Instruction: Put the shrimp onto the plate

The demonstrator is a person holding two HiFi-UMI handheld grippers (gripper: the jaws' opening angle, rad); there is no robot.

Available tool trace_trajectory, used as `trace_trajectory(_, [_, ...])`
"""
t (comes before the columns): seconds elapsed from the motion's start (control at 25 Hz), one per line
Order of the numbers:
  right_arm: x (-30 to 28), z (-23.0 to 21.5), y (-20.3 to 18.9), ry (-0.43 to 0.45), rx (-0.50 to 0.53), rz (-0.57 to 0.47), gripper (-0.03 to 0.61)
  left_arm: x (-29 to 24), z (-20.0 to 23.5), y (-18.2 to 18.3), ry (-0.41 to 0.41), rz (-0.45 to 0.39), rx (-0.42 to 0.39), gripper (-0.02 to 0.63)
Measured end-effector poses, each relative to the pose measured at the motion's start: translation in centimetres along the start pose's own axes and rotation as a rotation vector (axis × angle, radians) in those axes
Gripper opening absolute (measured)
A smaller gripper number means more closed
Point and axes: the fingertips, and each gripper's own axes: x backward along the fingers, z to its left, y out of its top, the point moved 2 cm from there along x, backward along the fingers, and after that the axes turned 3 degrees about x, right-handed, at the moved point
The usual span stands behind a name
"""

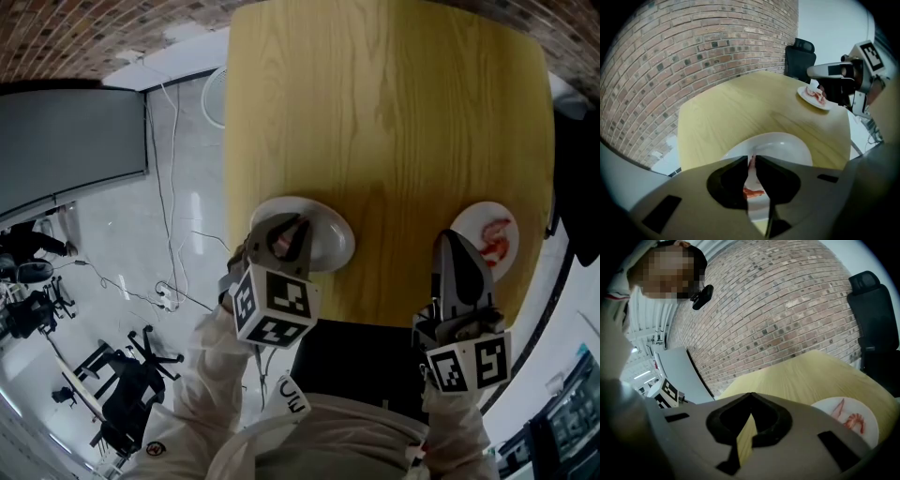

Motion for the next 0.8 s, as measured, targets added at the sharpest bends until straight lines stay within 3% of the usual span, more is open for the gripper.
trace_trajectory(0.36, [1.6, -1.2, 0.5, -0.022, -0.010, -0.022, 0.025, 0.7, -1.3, 1.9, -0.006, -0.028, -0.010, 0.061])
trace_trajectory(0.8, [6.7, -6.6, 1.7, -0.093, -0.034, -0.072, 0.025, 0.6, -6.7, 7.0, -0.014, -0.079, -0.039, 0.061])
